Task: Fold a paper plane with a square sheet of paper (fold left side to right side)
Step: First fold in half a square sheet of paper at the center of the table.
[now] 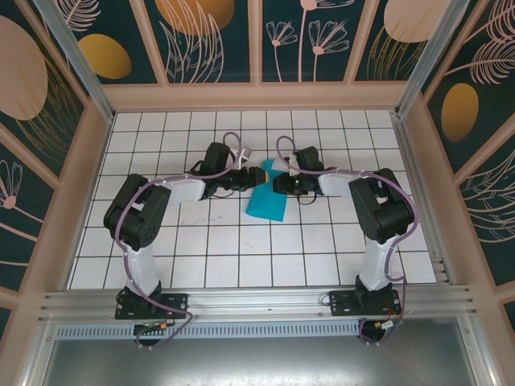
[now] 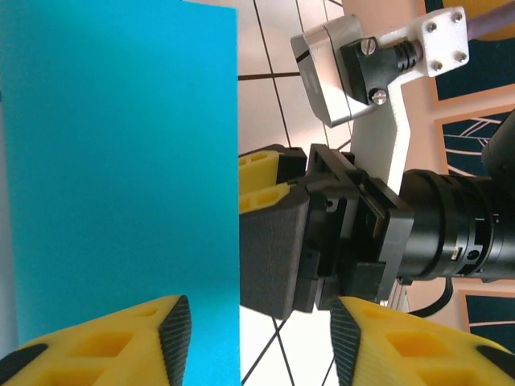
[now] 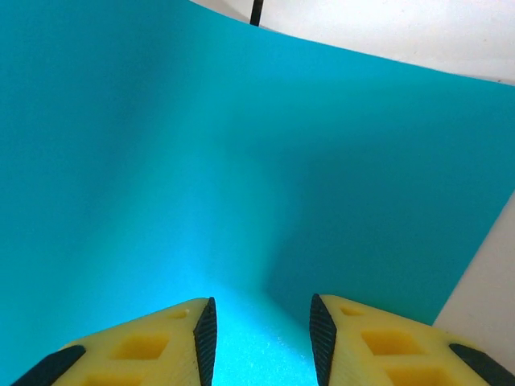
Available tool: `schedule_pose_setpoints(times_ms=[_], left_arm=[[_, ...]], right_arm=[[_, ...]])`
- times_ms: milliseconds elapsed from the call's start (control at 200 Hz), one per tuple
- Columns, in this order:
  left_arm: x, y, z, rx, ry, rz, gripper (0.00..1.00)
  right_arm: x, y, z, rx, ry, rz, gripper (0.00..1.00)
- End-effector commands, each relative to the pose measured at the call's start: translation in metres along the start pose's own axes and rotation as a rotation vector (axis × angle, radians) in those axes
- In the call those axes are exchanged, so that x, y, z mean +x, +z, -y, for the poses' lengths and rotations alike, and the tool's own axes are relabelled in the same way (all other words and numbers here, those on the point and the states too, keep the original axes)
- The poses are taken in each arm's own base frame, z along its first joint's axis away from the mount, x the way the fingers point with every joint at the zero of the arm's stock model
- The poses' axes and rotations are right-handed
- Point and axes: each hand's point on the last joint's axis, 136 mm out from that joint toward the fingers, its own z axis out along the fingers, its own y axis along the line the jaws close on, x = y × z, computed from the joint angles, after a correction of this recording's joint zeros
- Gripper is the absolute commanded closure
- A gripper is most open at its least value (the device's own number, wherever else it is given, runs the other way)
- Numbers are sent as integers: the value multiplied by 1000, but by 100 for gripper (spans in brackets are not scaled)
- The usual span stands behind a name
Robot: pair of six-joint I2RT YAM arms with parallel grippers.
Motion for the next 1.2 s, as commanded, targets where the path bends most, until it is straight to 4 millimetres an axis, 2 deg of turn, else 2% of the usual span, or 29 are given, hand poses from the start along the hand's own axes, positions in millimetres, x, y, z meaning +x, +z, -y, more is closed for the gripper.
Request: schedule_pose_setpoints(times_ms=[0,205,375,510,636,891,1106,1196], left_arm=[[-8,8,6,36,5,7,51],[-10,12,0,28,-7,8,55],[-9,15,-5,16,-17,6,60],[-9,16,-8,9,-21,5,66],[-8,16,-9,3,-19,7,70],[-7,16,-13,-9,-23,7,77],[-6,15,-14,-15,-25,9,81],[-5,15,-15,-15,-24,9,82]], right_arm=[[8,-2,0,-20,-4,-17,60],[-4,-17,-7,-60,0,38,57],[-17,-38,-14,-104,17,106,53],[-25,-62,-27,-199,61,182,49],[-26,-72,-40,-320,132,203,49],[-30,-64,-54,-448,224,182,52],[-31,-44,-51,-437,263,144,55],[-32,-38,-57,-451,260,131,56]])
